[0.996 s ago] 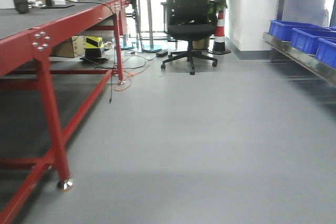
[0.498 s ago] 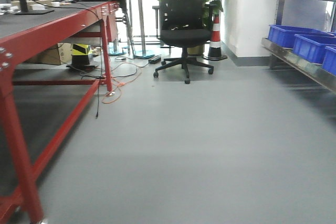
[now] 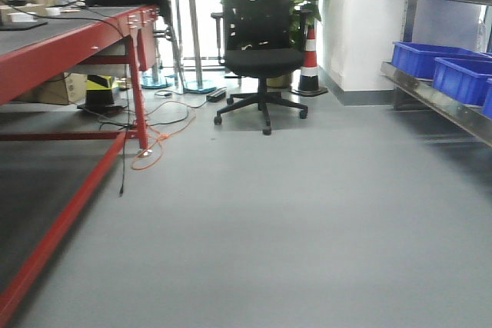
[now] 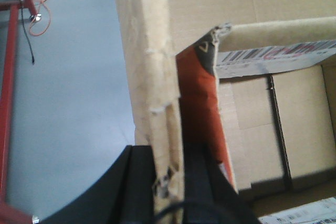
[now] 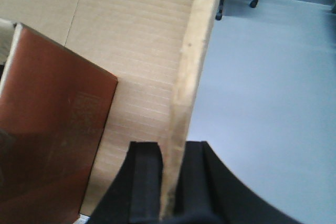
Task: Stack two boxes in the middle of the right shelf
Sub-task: 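Drive past the red workbench toward the steel shelf carrying the boxes, then turn and approach the middle level of the steel shelf, then lower the held boxes onto the middle shelf roller track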
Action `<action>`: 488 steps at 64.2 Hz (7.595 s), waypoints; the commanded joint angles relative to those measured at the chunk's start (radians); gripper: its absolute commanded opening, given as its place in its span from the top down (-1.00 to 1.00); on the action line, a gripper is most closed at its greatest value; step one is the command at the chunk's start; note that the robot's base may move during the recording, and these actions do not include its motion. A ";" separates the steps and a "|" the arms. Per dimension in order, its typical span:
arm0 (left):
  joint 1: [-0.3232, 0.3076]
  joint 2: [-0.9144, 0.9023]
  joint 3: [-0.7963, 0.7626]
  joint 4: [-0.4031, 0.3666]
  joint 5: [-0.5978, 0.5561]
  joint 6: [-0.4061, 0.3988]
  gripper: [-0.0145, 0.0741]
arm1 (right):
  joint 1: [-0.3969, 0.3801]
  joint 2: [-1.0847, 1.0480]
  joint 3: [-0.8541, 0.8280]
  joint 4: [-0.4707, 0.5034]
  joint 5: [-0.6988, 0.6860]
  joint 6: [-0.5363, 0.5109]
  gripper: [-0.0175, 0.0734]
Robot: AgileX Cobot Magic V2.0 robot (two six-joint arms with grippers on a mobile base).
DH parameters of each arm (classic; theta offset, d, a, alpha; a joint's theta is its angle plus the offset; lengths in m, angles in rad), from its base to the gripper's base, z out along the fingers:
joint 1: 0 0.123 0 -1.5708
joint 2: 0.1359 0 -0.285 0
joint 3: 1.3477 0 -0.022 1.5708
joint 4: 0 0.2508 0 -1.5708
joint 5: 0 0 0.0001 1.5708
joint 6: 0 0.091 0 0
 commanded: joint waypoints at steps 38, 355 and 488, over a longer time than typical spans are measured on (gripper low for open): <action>-0.007 -0.011 -0.013 0.017 -0.069 0.001 0.92 | -0.002 -0.009 -0.010 0.012 -0.047 -0.013 0.95; -0.007 -0.011 -0.013 0.028 -0.069 0.001 0.92 | -0.002 -0.009 -0.010 0.012 -0.047 -0.013 0.95; 0.028 -0.297 0.331 0.024 -0.062 0.007 0.92 | -0.002 -0.138 0.102 0.038 0.058 0.004 0.77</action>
